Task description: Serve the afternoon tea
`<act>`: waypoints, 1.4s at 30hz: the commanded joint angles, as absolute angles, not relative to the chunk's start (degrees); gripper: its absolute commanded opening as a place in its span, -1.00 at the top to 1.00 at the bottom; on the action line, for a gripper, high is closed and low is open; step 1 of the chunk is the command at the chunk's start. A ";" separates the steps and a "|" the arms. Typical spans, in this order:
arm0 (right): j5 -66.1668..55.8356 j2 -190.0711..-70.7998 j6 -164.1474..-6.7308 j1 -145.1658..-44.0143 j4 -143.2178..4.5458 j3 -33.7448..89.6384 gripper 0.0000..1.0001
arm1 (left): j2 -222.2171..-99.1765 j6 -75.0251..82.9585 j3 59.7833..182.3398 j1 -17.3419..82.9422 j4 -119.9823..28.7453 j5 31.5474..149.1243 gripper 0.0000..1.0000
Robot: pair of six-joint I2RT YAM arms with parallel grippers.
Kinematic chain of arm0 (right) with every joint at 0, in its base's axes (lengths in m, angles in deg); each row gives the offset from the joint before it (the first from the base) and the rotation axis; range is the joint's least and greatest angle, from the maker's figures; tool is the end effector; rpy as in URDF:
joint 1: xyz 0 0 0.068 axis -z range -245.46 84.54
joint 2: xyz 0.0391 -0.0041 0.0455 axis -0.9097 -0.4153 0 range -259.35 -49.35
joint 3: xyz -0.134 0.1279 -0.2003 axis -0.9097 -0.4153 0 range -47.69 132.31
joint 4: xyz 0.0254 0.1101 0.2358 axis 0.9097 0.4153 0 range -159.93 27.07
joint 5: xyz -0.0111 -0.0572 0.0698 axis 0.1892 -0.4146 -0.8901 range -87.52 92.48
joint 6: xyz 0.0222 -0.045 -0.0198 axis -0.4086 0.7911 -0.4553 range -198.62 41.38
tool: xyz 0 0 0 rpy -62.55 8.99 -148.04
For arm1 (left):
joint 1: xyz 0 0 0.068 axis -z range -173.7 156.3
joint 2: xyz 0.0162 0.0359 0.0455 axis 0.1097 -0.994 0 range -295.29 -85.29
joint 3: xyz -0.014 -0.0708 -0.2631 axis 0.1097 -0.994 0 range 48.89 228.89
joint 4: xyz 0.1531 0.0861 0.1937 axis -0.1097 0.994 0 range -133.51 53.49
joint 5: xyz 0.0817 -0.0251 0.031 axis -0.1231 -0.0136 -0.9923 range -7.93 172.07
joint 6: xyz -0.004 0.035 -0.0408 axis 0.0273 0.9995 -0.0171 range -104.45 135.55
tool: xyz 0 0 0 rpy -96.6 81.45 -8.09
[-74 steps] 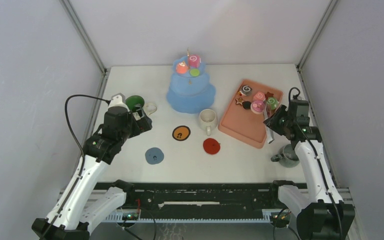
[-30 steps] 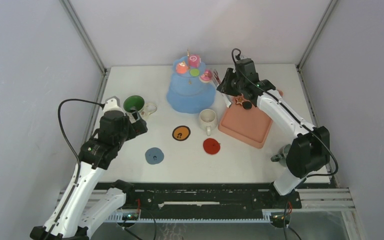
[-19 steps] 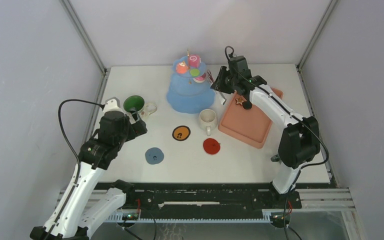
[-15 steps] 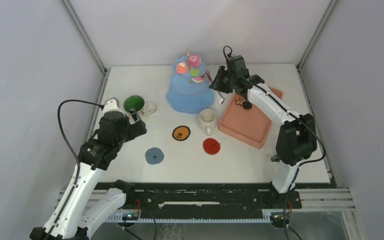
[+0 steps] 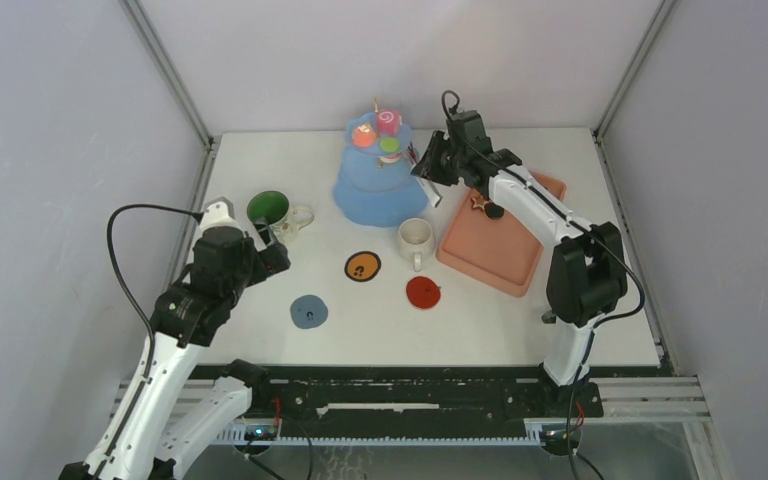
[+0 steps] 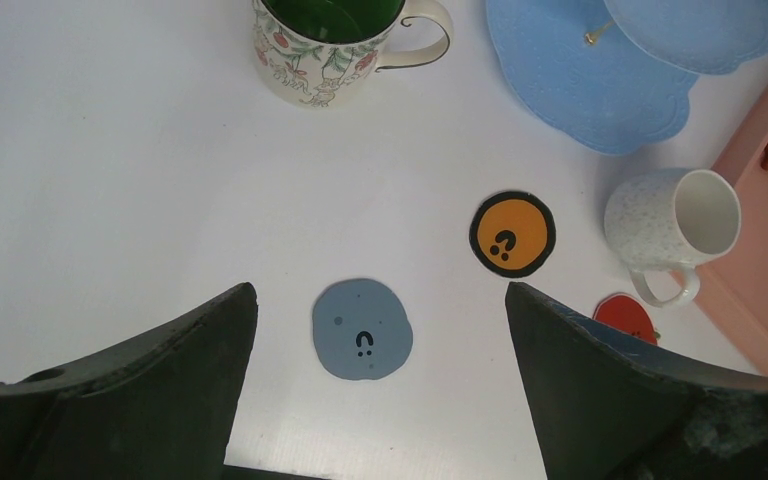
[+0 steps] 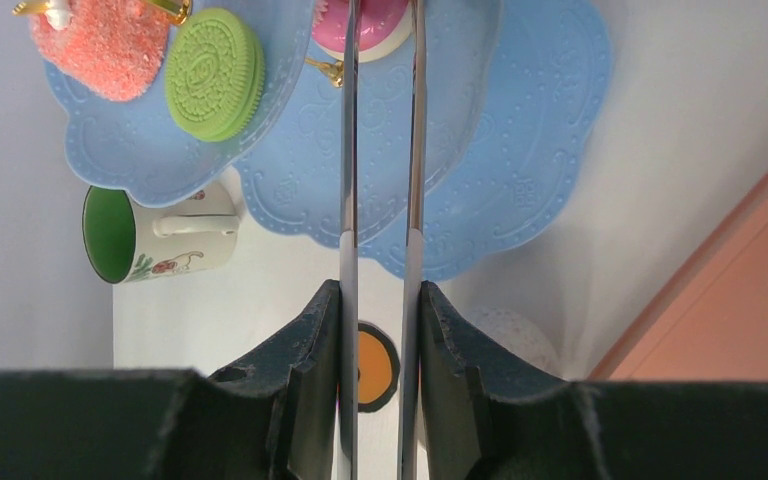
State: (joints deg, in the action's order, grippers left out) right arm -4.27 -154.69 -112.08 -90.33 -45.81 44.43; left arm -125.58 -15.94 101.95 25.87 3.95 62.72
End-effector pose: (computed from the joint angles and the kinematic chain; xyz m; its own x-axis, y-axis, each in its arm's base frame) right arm 0.3875 0.1843 0.3042 -0.7360 0.2623 -0.6241 -0.1157 0.8596 0.4977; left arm 0.1291 -0.0335 0.3356 -0.4883 -0.3493 -0.7997 -0.2296 0.9355 -0.2685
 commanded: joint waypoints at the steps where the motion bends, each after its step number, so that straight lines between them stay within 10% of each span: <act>1: -4.89 -152.66 -112.82 -91.12 -49.41 46.27 0.26 | -124.75 -15.98 105.47 25.41 3.42 61.77 -0.97; 30: -1.47 -139.54 -110.84 -90.40 -47.26 37.15 0.12 | -125.33 -16.45 104.78 25.46 1.57 64.41 -0.96; 42: -1.41 -121.16 -108.88 -83.10 -42.05 23.24 0.37 | -126.39 -15.89 104.74 25.41 0.07 65.24 -0.96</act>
State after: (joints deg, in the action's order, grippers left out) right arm -1.69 -128.53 -110.81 -85.76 -42.62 24.87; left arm -125.96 -16.00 101.95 25.87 3.31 64.38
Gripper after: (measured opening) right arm 0.379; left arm 0.983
